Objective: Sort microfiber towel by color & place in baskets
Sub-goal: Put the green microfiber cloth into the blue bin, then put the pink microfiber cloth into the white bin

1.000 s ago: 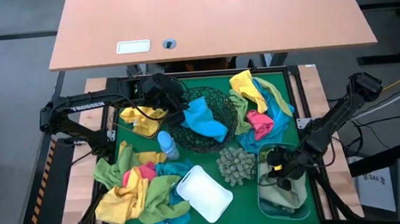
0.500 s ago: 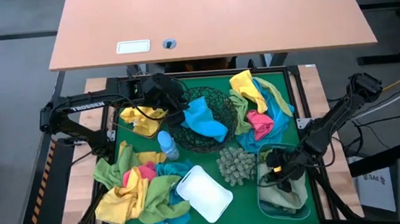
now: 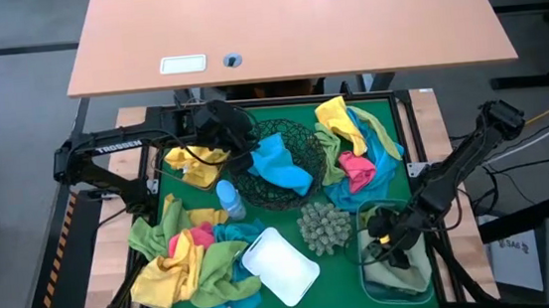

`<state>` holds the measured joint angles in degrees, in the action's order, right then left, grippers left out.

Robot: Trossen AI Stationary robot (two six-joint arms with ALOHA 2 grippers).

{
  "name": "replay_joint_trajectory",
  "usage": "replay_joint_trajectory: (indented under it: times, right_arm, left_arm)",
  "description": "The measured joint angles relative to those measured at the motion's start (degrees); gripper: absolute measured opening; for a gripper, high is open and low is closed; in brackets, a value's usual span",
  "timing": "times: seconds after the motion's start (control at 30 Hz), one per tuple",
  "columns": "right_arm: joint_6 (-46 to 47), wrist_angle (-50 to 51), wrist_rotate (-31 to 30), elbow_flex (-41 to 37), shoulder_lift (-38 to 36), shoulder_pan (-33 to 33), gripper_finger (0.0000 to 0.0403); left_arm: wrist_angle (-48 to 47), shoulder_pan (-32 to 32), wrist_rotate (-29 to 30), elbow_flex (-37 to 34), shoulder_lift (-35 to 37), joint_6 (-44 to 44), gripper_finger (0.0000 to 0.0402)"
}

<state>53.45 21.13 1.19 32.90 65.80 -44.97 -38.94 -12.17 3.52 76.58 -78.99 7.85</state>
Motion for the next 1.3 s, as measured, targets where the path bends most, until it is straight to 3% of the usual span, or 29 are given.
replay_joint_trajectory:
  times: [0.4,0.57,0.83,1.0,1.3]
  right_arm:
    - [0.03,26.84,-4.59,14.42,0.02,0.0,0.0253]
    - [-3.87,31.24,-5.45,20.26,0.02,0.0,0.0253]
    - [-11.72,39.23,-15.9,29.85,0.0,1.66,0.0253]
    - [-17.14,45.19,-25.53,33.68,-0.12,8.08,0.0253]
    - [-32.65,44.33,-22.54,27.6,-0.07,29.51,0.0253]
  left_arm:
    - [2.52,0.01,-0.01,0.06,0.45,-2.46,0.0115]
    - [2.49,0.01,-0.01,0.06,0.43,-2.46,0.0115]
    - [2.49,0.0,-0.01,0.06,0.43,-2.4,0.0115]
    - [2.49,-0.01,-0.01,0.06,0.43,-2.35,0.0115]
    - [2.49,-0.01,-0.01,0.04,0.43,-2.28,0.0115]
